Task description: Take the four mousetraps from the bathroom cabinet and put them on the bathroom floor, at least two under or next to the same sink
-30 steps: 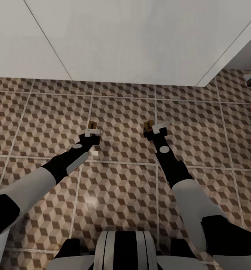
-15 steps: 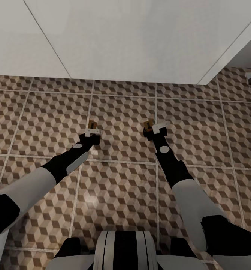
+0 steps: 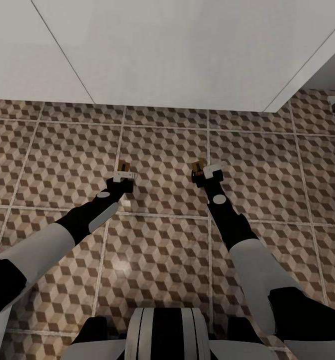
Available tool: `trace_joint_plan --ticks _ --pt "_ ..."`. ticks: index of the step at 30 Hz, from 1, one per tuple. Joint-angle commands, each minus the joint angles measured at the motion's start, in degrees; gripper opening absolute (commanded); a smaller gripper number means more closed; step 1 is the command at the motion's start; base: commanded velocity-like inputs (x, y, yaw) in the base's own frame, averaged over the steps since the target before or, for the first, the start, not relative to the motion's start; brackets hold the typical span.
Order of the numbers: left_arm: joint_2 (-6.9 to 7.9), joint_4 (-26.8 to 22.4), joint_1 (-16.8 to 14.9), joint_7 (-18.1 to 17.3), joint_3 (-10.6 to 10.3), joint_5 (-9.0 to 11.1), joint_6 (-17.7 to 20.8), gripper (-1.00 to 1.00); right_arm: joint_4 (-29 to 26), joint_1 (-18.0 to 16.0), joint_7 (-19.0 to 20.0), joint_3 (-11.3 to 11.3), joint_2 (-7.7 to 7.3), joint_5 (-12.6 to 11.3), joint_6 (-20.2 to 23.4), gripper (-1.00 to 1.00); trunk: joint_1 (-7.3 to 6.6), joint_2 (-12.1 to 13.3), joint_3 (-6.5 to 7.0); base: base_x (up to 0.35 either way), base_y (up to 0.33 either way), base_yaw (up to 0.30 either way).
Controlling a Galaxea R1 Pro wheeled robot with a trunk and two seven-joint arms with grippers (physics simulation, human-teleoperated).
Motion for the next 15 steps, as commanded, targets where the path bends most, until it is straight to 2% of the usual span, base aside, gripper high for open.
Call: trace_joint_plan --ticks 1,15 --pt "0.09 -0.2 -0.1 0.7 -0.4 0.1 0.2 -1.00 0.1 0.0 -0.3 0.1 0.01 0.3 -0.1 -1.00 -0.01 0.0 -0.03 0.000 0.000 0.000" --pt "0.08 -0.2 -0.1 0.7 -0.4 0.1 0.2 -1.00 0.1 0.0 -0.3 0.1 0.01 0.3 -0.1 -1.00 -0.01 0.0 -0.03 0.000 0.000 0.000"
